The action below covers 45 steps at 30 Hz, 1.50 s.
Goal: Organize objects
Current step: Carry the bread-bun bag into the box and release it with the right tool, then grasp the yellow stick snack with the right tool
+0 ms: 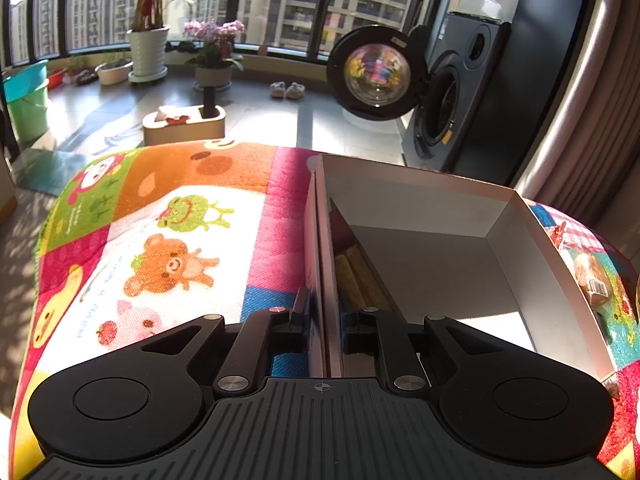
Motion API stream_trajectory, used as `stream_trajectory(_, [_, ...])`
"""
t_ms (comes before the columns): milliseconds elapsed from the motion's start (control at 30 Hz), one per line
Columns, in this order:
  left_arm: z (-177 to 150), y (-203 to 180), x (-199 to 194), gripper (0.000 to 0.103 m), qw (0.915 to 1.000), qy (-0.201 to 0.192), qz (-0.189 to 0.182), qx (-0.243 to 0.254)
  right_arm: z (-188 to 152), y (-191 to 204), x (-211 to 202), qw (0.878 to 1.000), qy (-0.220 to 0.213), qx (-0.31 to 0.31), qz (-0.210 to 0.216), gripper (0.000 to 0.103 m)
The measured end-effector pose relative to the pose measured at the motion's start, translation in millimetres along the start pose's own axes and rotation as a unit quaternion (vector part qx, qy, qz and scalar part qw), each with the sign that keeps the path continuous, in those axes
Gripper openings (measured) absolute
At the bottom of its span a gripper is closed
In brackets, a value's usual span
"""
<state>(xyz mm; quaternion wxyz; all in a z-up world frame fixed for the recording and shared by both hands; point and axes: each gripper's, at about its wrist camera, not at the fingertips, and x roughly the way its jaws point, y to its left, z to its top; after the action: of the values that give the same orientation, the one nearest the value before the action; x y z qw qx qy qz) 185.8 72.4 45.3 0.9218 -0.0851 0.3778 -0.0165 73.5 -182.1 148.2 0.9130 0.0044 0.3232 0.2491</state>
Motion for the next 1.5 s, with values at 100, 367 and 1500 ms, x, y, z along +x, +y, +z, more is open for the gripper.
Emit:
stream_trajectory(100, [0,0,0,0.015,1.0,0.0,-0.001,0.0,30,0,33,1.0,-0.013,0.022,-0.003,0.076])
stream_trajectory(367, [0,1,-1,0.015,1.0,-0.001,-0.003,-0.002,65,-16,88,0.998,0.001,0.061,-0.031,0.088])
stream_trajectory(1500, [-2,1,-2,0.015,1.0,0.001,0.003,0.0,-52,-128,91,0.978,0.086,0.151,-0.117,0.04])
